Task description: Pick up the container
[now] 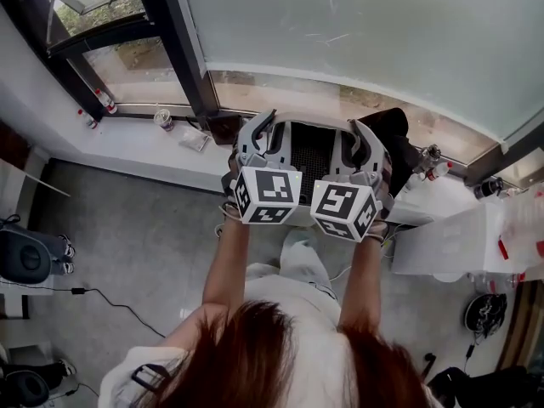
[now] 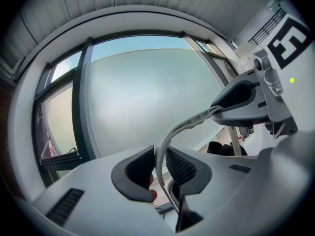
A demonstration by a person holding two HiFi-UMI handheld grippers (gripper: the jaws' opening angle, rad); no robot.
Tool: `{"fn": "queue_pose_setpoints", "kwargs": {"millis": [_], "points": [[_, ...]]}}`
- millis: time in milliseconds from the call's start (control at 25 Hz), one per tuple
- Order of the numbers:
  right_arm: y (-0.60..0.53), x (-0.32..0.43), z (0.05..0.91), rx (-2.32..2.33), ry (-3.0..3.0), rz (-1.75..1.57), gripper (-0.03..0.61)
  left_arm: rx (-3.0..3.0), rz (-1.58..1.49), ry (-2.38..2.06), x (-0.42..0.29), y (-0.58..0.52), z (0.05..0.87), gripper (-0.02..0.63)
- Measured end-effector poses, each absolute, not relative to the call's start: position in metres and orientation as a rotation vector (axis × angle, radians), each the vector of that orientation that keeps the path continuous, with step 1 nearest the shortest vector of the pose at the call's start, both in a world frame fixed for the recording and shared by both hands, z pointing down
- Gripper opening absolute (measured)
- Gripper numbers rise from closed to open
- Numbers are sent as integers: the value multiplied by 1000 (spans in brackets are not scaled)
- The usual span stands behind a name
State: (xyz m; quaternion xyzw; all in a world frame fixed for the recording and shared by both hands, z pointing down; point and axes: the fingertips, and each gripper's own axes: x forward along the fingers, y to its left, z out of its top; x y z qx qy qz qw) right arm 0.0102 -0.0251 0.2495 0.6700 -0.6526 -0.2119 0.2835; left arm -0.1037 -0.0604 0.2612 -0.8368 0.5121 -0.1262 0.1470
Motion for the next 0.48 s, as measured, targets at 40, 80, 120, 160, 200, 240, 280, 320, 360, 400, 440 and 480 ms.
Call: {"fn": "queue_pose_setpoints", "kwargs": {"millis": [40, 80, 120, 160, 200, 240, 280, 320, 360, 400, 440, 480], "points": [[-22, 8, 248, 1792, -1747, -575, 87, -2406, -356, 1476, -105, -57, 260, 80], [-18, 7, 246, 1791, -1747, -582, 87, -2403, -348, 1477, -107, -54, 258, 80], [-15, 5, 244, 1792, -1748, -589, 87, -2399, -340, 1478, -109, -51, 256, 80], [-12, 4, 241, 1794, -1750, -595, 87, -2394, -332, 1478, -110, -49, 253, 80], [-10, 3, 239, 1797, -1753, -598, 87, -2388, -323, 1479, -111, -46, 250, 80], [-7, 3, 237, 1800, -1756, -601, 87, -2381, -315, 1480, -111, -43, 247, 80], [-4, 3, 235, 1803, -1758, -602, 87, -2375, -308, 1482, -112, -40, 244, 80], [-2, 3, 234, 1806, -1761, -604, 87, -2370, -301, 1483, -112, -36, 242, 80], [1, 3, 232, 1808, -1762, -606, 87, -2367, -294, 1485, -111, -33, 241, 80], [4, 3, 231, 1811, -1763, -610, 87, -2365, -289, 1485, -111, -30, 240, 80], [6, 3, 230, 1813, -1761, -615, 87, -2365, -285, 1485, -111, -27, 239, 80], [9, 3, 229, 1814, -1759, -621, 87, -2365, -282, 1485, -112, -25, 238, 80]]}}
